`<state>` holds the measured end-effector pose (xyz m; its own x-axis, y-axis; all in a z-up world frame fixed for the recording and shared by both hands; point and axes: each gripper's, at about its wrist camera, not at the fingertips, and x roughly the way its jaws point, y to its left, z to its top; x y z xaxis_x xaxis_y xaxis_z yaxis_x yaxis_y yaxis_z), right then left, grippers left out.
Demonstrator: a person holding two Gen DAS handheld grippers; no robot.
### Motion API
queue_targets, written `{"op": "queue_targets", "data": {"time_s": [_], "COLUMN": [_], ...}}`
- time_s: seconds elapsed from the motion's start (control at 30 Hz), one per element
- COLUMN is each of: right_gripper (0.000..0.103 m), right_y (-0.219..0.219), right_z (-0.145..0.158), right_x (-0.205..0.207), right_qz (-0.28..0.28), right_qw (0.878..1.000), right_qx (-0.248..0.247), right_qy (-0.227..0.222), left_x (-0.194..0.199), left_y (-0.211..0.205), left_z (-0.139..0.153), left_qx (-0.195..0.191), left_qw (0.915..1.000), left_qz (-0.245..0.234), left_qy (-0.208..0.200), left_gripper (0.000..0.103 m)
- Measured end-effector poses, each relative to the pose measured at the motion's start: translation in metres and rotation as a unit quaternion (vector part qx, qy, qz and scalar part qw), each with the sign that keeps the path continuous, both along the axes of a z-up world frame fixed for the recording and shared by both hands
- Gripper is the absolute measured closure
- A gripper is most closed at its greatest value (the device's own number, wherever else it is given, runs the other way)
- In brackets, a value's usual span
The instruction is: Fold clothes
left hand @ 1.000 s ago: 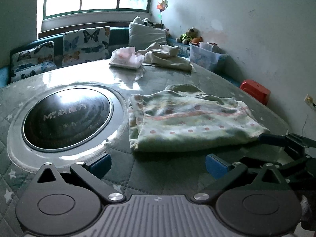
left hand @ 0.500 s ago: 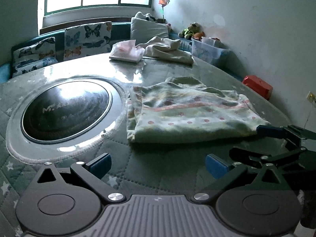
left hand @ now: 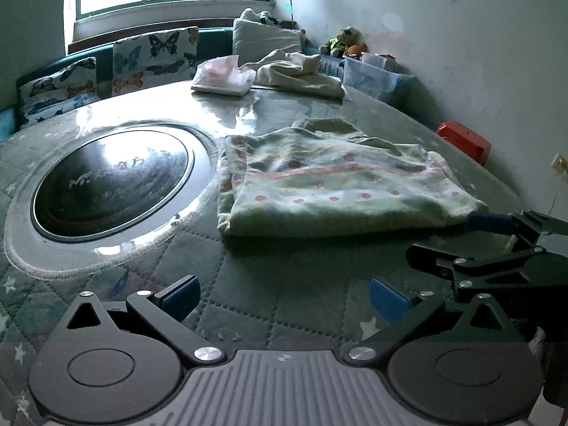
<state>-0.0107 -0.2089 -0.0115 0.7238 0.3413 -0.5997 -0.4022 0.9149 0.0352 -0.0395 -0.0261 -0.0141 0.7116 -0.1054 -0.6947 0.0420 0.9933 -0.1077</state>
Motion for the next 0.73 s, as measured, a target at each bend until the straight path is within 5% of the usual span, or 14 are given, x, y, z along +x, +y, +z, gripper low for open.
{"op": "queue_targets", "data": {"time_s": [0.73], "right_gripper": [0.0], "right_y": [0.007], "right_z": [0.0051], "right_x": [-0.0009], "right_qz": [0.0], "right_qw": [1.0], "right_qx": [-0.026], "right_qy": [-0.004], "left_x": [-0.003], "left_y": [-0.003], "left_z": [0.0012], "left_qx": [-0.005], "left_qw": [0.9999], "left_qz": [0.014], "left_qy": [0.002], "left_gripper": [0.0]}}
